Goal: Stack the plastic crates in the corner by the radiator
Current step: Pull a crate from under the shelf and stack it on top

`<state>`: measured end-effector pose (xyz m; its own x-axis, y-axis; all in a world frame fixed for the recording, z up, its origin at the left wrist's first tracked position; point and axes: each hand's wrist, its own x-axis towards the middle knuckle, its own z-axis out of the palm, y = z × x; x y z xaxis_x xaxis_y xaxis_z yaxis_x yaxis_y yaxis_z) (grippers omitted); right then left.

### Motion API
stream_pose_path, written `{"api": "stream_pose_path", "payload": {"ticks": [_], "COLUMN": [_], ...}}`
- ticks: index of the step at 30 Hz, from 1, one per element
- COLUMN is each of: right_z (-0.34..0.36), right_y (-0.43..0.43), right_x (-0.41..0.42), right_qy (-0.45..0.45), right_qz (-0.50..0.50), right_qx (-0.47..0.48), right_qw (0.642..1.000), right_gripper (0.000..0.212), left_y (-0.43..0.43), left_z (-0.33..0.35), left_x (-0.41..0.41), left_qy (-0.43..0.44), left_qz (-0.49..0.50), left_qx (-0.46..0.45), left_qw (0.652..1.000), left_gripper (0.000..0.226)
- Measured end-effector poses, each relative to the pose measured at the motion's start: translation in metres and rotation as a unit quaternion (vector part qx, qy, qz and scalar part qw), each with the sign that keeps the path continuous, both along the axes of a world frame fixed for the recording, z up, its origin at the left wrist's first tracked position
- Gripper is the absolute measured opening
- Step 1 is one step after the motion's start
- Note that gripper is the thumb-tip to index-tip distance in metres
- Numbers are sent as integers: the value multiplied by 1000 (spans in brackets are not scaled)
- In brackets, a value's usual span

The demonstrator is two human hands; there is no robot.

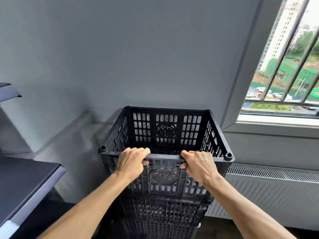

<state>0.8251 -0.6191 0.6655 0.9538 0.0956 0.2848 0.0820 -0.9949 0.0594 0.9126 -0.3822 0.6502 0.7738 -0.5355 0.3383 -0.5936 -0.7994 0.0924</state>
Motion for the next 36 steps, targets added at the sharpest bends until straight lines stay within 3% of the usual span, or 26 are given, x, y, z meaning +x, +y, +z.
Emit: {"api": "stream_pose_path", "payload": {"ticks": [10,23,33,36], "right_z": [3,7,7,10], "right_y": [-13,13,15,8], "right_x": [29,20,14,18], "right_qy": [53,94,107,115], "right_qz": [6,-10,2,4], "right_qx": [10,11,-3,-1], "right_qw": [999,995,994,993], "right_gripper": [27,27,33,36], "left_y": [-3,17,24,24], "left_z": [2,-6,-3,10], "left_x": [24,24,17,22], "left_qy": [7,-11,11,62], "left_qz": [-52,-79,-77,-93], "left_qx": [29,-1,-25,11], "left_qw": [998,997,997,994], "left_gripper": [21,20,18,19]}}
